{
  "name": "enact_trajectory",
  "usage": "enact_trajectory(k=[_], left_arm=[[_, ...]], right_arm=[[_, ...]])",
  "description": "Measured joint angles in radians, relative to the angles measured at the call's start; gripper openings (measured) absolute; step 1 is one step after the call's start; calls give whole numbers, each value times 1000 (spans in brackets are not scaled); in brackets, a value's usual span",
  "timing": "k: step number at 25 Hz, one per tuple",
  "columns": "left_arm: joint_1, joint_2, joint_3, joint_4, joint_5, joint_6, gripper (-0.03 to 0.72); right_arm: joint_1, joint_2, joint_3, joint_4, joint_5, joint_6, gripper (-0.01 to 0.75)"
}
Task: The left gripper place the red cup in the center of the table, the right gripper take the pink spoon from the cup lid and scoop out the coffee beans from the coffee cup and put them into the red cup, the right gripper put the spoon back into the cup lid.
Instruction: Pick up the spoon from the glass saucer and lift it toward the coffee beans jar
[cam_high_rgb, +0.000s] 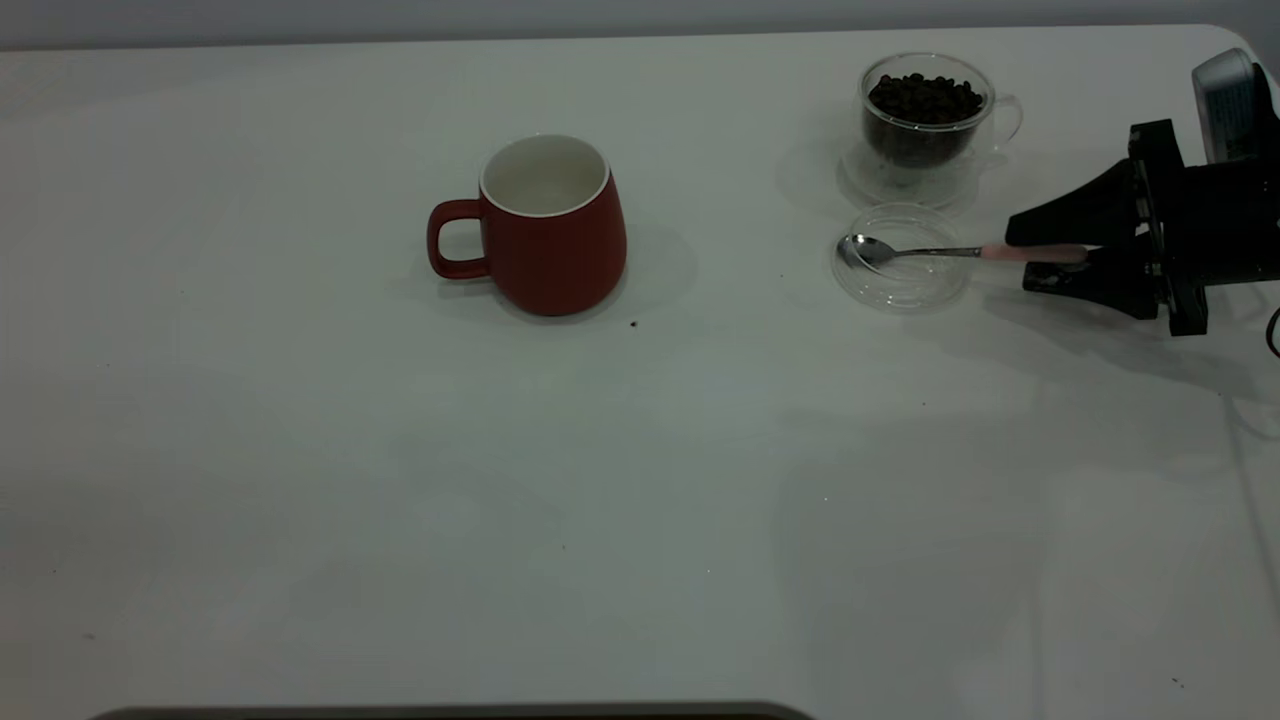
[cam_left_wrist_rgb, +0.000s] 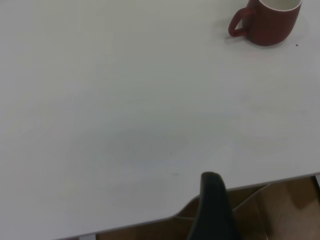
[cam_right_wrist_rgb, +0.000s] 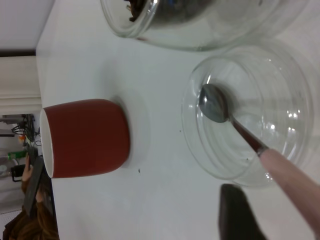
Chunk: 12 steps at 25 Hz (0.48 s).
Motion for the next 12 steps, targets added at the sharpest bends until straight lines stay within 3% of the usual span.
enact_trajectory(k=[5, 12], left_arm=[[0, 0, 0, 0, 0, 0, 587], [0, 0, 0, 0, 0, 1, 587]], right_arm=[[0, 0, 0, 0, -6, 0, 111], [-16, -9, -1, -10, 4, -4, 101]])
